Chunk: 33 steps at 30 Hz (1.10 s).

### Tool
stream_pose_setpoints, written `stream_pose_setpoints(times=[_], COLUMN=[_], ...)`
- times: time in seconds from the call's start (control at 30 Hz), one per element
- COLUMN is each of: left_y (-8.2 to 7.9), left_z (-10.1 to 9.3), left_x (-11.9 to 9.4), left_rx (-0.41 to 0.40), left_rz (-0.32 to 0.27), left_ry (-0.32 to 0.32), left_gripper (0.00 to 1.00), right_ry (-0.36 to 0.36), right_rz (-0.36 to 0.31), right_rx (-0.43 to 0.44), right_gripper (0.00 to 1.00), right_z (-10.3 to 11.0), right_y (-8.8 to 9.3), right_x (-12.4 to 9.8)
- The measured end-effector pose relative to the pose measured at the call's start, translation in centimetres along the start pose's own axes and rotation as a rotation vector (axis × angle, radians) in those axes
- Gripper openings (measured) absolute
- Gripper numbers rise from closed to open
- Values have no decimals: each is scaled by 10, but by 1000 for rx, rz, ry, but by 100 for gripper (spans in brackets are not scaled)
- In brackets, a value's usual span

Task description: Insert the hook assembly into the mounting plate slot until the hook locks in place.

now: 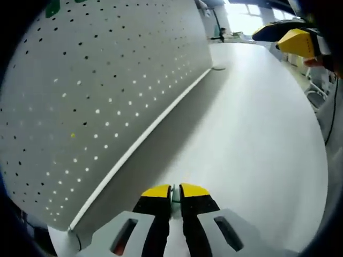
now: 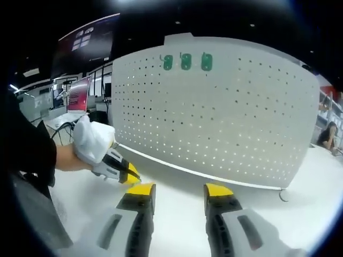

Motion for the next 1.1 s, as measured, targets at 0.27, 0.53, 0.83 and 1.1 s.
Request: stream_pose_setpoints(times=[0.27,0.53,0.83,1.1], left_y=[2,4,6,2], left_z=[2,5,13,16], left_x=[1,-5,-20,-33], left_rx=[0,-14,-74,-124], left_rz=[10,16,-5,-40], left_ry=[-5,-11,-34,-49], left_gripper=[4,2,1,1], right_ry=[5,-1,-18,-46], right_rz=[-5,-7,-10,-16], right_rx=[4,3,-8,-22], right_gripper=[34,34,34,33], right_z=[-2,0,5,13], right_y=[-1,-2,-4,-5], right_x=[0,0,1,2])
Point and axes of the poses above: the point that each gripper's makers call its tool centre point, and the gripper's own axes: x roughly forward along the fingers, z roughly to its left, y roughly out of its underside, the point moved 2 cm from there along -x, roughly backward along the fingers, and after that the axes turned 1 degree about y, right-handed, at the moved point
